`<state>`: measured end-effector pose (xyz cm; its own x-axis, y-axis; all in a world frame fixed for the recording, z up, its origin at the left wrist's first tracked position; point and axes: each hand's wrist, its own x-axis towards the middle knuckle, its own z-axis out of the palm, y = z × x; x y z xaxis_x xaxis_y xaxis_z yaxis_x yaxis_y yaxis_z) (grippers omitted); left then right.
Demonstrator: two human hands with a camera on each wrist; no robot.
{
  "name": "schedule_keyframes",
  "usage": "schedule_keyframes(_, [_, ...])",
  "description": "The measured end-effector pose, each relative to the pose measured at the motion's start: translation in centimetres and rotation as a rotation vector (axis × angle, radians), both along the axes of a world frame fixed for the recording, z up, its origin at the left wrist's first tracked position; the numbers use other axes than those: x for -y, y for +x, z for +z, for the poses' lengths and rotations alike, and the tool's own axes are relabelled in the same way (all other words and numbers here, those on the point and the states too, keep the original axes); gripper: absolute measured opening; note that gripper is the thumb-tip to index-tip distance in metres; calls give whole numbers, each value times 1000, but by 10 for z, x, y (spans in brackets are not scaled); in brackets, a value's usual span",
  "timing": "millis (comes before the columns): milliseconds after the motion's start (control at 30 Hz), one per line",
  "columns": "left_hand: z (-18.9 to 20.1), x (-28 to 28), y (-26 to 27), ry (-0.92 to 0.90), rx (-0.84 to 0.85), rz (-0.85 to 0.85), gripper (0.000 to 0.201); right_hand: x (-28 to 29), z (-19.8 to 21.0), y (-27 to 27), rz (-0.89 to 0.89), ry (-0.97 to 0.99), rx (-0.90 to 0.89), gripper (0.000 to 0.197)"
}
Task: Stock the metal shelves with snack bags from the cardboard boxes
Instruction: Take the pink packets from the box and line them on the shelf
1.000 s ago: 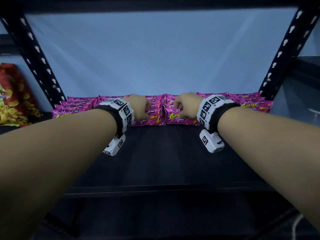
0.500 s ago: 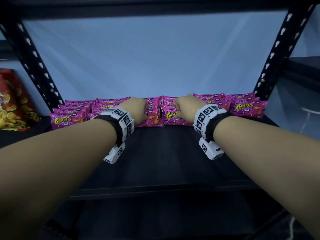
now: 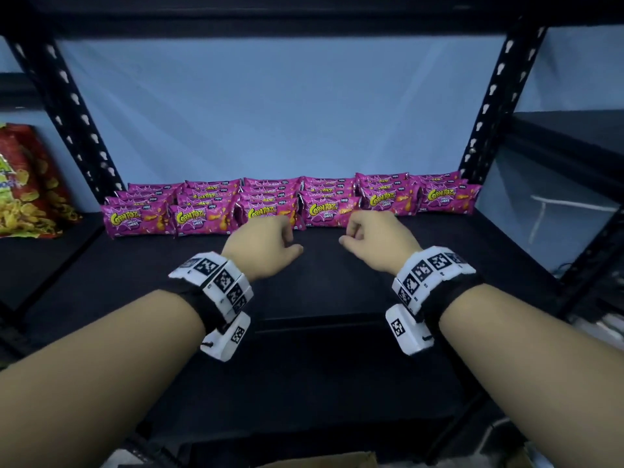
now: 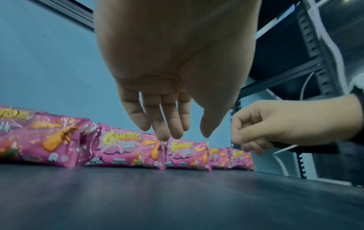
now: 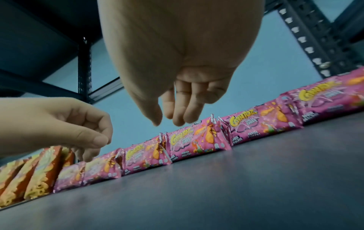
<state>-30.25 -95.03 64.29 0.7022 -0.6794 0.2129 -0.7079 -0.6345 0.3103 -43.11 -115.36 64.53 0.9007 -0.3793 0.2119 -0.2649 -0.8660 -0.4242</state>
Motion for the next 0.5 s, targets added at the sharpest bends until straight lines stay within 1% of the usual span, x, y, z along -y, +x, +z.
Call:
schedule_keyframes(133, [-20, -12, -54, -106, 7, -63, 21, -29, -23, -52, -58, 69, 173, 19])
schedule_keyframes(300, [-54, -34, -100, -199, 56, -147, 18, -54, -75, -103, -41, 60, 318, 21])
schedule_keyframes(400, [-92, -51, -120, -187, -8, -251, 16, -59, -115, -130, -19, 96, 328, 22])
schedule_keyframes(500, [-143, -67, -135, -108, -131, -289, 15, -62, -158, -154, -31, 165, 241, 25])
